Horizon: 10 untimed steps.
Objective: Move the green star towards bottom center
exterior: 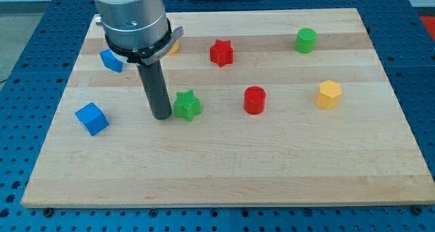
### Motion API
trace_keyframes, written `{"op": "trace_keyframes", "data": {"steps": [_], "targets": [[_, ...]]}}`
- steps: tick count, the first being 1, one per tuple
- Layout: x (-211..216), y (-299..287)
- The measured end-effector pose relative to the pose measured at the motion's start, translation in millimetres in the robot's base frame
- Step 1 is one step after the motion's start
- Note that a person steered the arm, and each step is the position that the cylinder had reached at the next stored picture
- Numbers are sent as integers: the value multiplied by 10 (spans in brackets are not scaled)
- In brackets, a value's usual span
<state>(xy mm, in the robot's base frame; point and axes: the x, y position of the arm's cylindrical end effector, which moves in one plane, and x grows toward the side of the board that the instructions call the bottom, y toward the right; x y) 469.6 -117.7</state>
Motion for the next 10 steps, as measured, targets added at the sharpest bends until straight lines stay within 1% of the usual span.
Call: {"op": "trace_keyframes", "data": {"steps": [1, 2, 3, 4, 5, 6, 7, 8, 9, 10], "targets": [[-363, -160], [-531, -61], [-468, 351], [-161, 459], [254, 459], [260, 458], [-74, 280], [98, -89], [470, -123], [612, 127]]}}
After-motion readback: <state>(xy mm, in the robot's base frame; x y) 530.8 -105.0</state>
